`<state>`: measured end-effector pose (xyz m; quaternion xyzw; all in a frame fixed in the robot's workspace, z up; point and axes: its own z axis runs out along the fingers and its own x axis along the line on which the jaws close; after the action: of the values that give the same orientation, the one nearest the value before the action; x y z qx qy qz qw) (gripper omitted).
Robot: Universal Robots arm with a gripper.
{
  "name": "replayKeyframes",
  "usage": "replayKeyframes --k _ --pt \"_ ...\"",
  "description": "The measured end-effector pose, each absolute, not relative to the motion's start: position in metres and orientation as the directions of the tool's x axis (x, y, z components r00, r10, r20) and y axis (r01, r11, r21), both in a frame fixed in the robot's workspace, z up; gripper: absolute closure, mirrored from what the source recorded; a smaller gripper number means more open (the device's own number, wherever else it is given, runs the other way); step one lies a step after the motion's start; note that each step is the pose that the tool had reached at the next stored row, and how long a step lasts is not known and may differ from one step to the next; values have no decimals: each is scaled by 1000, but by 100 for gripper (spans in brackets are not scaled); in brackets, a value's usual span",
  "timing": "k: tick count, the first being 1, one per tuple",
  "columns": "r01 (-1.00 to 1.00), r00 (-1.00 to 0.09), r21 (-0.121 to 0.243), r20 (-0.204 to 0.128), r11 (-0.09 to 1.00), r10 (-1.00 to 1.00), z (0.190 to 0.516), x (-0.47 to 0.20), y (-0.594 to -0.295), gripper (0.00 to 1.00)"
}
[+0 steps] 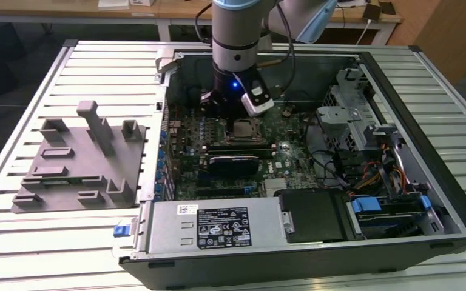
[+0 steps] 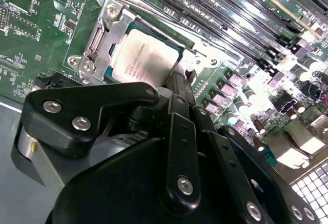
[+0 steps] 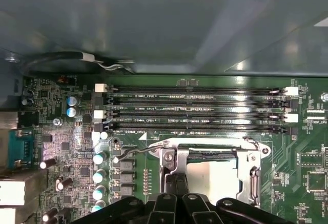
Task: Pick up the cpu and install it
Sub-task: 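Close the cpu cover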
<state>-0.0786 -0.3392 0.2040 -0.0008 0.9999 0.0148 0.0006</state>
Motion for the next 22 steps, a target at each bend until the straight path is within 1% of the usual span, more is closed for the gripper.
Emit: replayKeyframes --k 22 --pt "-2 -1000 31 -5 1000 -2 201 -80 -339 89"
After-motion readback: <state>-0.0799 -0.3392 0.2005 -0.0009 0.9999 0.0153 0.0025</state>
